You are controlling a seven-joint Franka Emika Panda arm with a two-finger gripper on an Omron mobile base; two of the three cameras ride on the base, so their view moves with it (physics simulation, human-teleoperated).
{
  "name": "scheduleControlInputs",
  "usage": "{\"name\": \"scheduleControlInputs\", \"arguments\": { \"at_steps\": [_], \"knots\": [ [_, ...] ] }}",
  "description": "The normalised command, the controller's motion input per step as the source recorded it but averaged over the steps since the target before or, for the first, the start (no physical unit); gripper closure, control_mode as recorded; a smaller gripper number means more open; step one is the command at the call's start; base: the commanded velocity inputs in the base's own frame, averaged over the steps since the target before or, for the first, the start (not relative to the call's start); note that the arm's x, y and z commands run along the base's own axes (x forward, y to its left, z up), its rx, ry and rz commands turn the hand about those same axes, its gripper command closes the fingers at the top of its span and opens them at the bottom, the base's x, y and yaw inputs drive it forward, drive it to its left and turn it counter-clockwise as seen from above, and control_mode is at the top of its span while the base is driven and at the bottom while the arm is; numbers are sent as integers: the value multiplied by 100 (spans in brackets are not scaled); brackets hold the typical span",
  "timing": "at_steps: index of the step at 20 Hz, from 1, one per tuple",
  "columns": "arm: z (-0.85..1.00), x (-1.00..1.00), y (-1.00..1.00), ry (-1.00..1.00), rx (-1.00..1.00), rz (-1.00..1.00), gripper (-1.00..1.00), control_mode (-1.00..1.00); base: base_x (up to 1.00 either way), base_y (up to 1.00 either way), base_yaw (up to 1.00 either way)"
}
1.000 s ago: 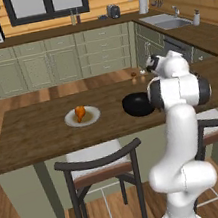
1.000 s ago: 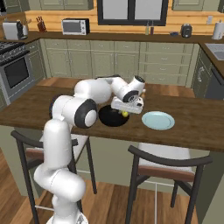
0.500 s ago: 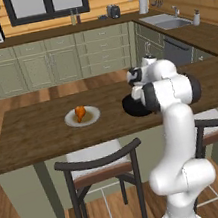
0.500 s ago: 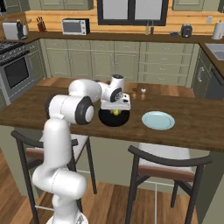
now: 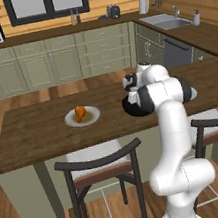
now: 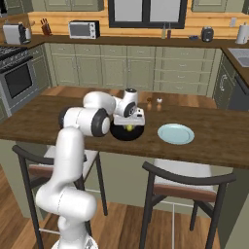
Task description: Pick the chicken drumstick and cucumber from their plates and place them in the bowl. Then put the bowl in the fridge.
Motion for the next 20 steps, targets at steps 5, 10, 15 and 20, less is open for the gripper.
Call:
{"name": "scheduleControlInputs", "arguments": {
  "at_steps": [5,10,15,20],
  "knots": [
    [-52,26,3,3,-2,0,-100,-100,0,0,0],
    [-2,0,2,0,0,0,-100,-100,0,0,0],
    [14,-15,15,-6,0,-1,-100,-100,0,0,0],
    [53,-46,26,-13,-4,-2,-100,-100,0,0,0]
  ]
}}
